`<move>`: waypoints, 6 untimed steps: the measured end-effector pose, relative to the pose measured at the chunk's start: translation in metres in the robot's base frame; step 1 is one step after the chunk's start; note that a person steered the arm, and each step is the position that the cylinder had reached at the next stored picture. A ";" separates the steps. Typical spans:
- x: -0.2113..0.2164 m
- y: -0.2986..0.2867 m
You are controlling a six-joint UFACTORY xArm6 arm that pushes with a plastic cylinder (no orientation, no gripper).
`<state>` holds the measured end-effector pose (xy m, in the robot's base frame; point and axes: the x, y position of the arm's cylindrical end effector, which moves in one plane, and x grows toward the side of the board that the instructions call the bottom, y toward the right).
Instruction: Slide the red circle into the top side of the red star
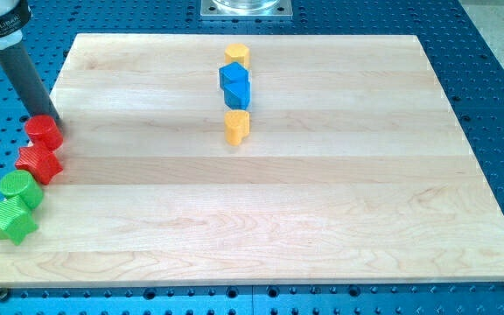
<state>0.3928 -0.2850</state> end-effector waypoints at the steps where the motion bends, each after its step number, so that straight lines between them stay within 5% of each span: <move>1: -0.010 0.000; 6: 0.017 -0.002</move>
